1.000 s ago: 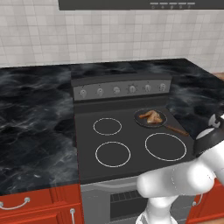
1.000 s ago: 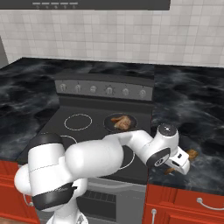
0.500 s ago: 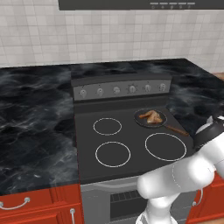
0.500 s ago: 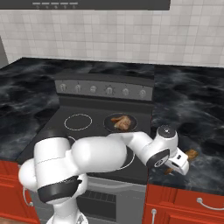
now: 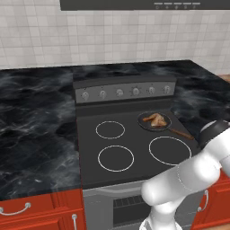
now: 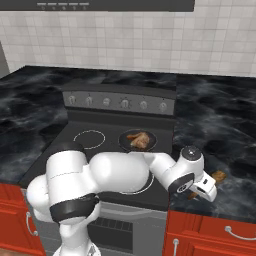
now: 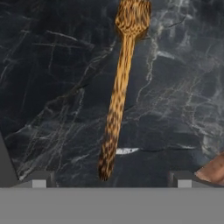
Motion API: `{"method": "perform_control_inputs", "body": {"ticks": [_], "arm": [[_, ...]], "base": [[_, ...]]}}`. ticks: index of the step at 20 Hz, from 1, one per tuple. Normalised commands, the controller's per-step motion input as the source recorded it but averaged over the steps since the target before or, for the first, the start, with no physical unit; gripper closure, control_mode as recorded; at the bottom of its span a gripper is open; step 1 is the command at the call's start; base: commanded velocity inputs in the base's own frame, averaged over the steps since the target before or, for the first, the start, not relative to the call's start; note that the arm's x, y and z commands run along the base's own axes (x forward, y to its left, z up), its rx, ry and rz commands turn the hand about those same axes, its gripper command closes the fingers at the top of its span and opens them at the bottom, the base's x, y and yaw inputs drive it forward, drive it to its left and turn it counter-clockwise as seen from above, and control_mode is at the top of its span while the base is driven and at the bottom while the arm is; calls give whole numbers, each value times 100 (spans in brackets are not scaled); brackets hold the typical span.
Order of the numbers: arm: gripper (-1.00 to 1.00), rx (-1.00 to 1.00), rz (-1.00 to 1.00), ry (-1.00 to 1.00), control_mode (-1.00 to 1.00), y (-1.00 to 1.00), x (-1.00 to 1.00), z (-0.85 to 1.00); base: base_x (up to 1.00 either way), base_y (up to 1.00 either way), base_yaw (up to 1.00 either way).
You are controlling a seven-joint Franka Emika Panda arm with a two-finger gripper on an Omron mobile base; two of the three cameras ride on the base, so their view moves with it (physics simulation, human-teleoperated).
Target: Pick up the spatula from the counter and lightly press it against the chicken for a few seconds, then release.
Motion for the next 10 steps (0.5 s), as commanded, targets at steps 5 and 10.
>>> {"method": "perform_control_inputs", "body": {"ticks": [5, 10], "arm": [[-100, 0, 0, 0, -100, -5, 12, -13], [-100, 0, 0, 0, -100, -4, 13, -13]], "base": [[0, 0, 0], [0, 0, 0]]}}
